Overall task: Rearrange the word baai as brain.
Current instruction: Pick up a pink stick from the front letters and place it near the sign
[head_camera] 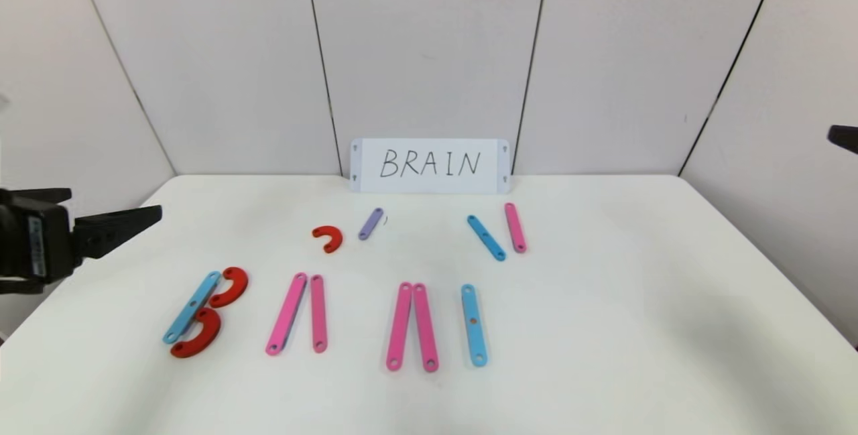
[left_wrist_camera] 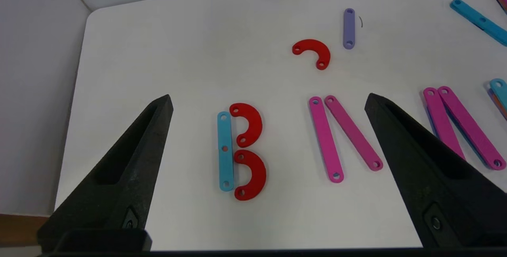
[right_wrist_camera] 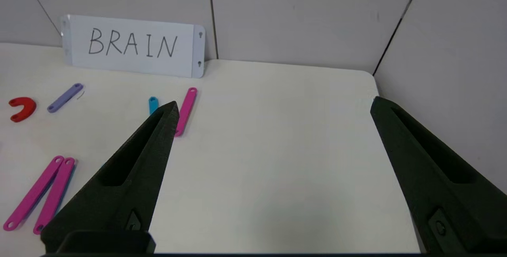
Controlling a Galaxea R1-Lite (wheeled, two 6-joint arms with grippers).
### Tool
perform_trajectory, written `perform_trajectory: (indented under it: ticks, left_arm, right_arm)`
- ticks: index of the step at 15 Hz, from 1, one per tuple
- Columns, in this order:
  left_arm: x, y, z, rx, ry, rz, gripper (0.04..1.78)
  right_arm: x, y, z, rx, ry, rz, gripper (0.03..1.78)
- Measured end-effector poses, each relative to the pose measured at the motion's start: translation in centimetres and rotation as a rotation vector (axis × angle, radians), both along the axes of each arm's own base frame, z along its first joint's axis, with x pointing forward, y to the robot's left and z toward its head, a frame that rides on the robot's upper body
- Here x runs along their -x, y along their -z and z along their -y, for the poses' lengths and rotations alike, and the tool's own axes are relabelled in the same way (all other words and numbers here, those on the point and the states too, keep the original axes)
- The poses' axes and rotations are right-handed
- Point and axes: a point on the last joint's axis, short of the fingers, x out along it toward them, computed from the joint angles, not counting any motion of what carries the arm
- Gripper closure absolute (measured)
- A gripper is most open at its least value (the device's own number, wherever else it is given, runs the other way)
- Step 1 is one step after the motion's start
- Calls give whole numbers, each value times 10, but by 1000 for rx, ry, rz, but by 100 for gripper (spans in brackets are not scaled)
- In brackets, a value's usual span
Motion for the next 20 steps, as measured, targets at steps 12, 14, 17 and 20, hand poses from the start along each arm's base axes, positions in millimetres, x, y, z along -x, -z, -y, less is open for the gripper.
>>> perform_trajectory:
  ticks: [12,14,17,20]
  left_arm:
    - [-98,53,0,11,39,-390,12]
    - [-99,63,7,-13,79,-446,12]
    - [-99,79,26,-41,149,-537,12]
    - [-105,95,41,-76,165,-593,12]
  right_arm:
    - [-119,69,-41,-37,-145,-289,11]
    - [-128,82,-48,-31,-163,-322,11]
    - [-133,95,-57,-31,-185,-375,11]
    - [-135,102,-63,-36,-197,-402,11]
